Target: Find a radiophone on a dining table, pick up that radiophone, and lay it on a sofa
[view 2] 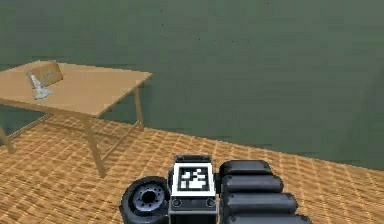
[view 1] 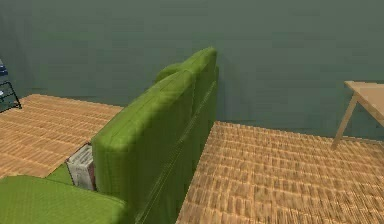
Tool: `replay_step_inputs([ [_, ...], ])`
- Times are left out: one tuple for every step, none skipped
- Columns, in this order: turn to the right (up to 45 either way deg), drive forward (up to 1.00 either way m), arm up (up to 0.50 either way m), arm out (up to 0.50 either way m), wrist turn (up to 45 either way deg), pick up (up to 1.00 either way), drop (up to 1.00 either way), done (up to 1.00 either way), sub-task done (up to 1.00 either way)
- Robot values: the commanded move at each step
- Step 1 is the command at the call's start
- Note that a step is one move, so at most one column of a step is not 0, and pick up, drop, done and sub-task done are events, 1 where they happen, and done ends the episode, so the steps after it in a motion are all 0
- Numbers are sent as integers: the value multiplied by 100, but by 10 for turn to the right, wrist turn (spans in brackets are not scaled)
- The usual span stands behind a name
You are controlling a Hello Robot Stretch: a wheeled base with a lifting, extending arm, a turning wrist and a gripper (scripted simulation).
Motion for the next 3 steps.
replay_step_inputs([
  [0,5,0,0,0,0,0,0,0],
  [150,0,0,0,0,0,0,0,0],
  [0,100,0,0,0,0,0,0,0],
])
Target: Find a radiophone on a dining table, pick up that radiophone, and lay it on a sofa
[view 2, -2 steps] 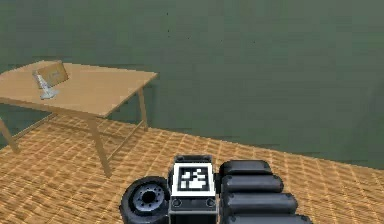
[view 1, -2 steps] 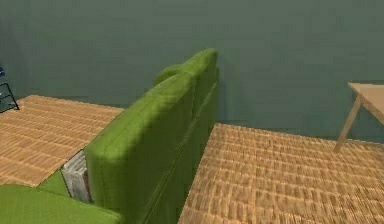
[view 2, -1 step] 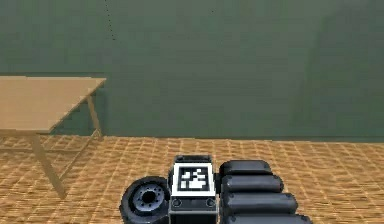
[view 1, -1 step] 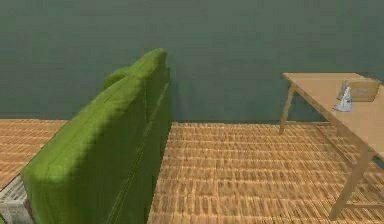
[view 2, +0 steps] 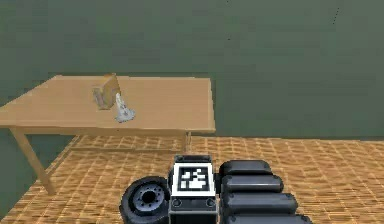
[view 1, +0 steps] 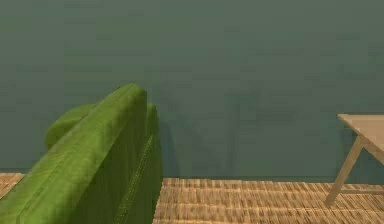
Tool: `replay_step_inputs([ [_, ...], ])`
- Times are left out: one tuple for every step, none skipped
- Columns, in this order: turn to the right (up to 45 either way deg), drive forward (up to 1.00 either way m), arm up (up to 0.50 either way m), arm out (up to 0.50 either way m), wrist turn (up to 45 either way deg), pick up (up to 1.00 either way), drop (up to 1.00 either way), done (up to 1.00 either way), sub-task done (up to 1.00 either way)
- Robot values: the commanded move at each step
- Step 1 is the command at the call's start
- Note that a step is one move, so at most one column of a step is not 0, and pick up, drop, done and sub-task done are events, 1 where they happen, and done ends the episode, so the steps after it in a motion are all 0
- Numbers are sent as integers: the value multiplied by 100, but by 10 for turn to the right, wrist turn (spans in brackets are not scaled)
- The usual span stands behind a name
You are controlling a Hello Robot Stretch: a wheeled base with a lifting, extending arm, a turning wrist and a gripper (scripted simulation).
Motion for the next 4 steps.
replay_step_inputs([
  [60,0,0,0,0,0,0,0,0],
  [0,30,0,0,0,0,0,0,0],
  [450,0,0,0,0,0,0,0,0],
  [330,0,0,0,0,0,0,0,0],
])
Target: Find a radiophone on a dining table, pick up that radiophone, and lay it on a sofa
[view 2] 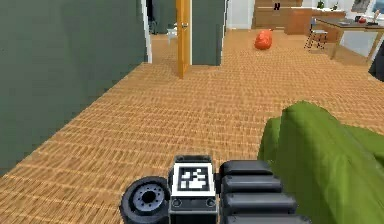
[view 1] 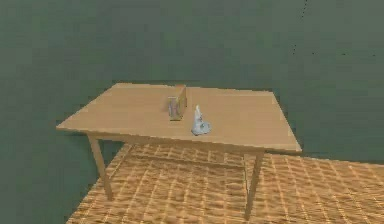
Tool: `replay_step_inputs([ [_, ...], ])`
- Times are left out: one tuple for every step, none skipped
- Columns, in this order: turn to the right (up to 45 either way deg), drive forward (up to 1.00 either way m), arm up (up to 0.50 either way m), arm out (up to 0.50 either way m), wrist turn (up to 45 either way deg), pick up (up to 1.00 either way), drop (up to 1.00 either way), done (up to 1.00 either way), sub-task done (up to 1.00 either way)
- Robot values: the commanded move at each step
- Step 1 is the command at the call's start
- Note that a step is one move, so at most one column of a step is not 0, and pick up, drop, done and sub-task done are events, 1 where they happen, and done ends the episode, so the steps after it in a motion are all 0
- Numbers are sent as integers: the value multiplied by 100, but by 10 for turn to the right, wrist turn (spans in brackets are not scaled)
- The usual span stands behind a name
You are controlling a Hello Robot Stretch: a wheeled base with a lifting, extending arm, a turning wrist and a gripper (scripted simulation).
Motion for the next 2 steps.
replay_step_inputs([
  [-450,0,0,0,0,0,0,0,0],
  [-300,0,0,0,0,0,0,0,0],
])
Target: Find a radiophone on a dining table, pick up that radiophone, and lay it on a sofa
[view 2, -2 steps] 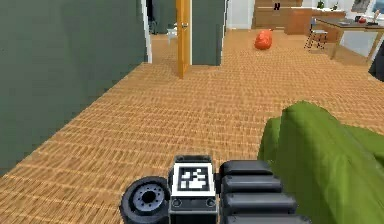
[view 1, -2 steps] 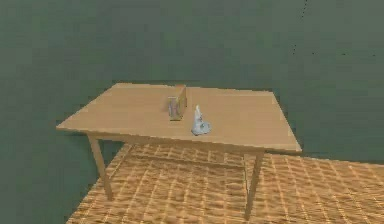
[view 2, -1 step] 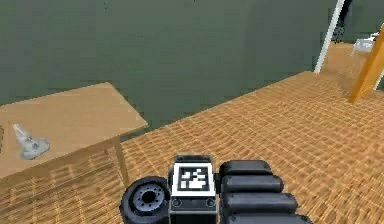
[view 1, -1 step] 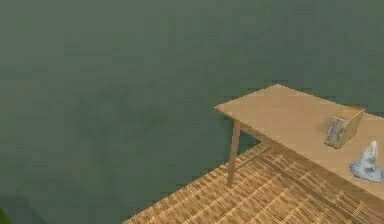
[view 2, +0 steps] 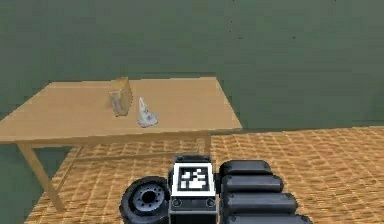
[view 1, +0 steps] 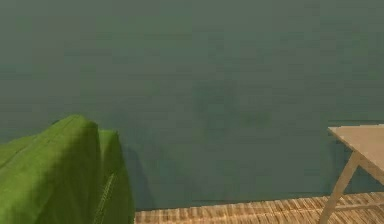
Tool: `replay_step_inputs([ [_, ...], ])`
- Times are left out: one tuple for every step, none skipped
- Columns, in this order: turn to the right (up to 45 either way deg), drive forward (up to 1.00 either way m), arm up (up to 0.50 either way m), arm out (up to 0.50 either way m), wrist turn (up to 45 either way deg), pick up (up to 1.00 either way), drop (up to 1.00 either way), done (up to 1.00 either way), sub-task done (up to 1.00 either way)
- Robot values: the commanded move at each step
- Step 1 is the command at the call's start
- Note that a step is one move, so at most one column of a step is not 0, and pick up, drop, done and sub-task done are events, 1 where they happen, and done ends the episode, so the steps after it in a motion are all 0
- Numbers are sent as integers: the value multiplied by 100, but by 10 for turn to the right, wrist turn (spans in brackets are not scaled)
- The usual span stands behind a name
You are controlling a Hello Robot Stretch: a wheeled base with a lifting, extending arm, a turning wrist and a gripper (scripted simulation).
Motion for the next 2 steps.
replay_step_inputs([
  [450,0,0,0,0,0,0,0,0],
  [300,0,0,0,0,0,0,0,0],
])
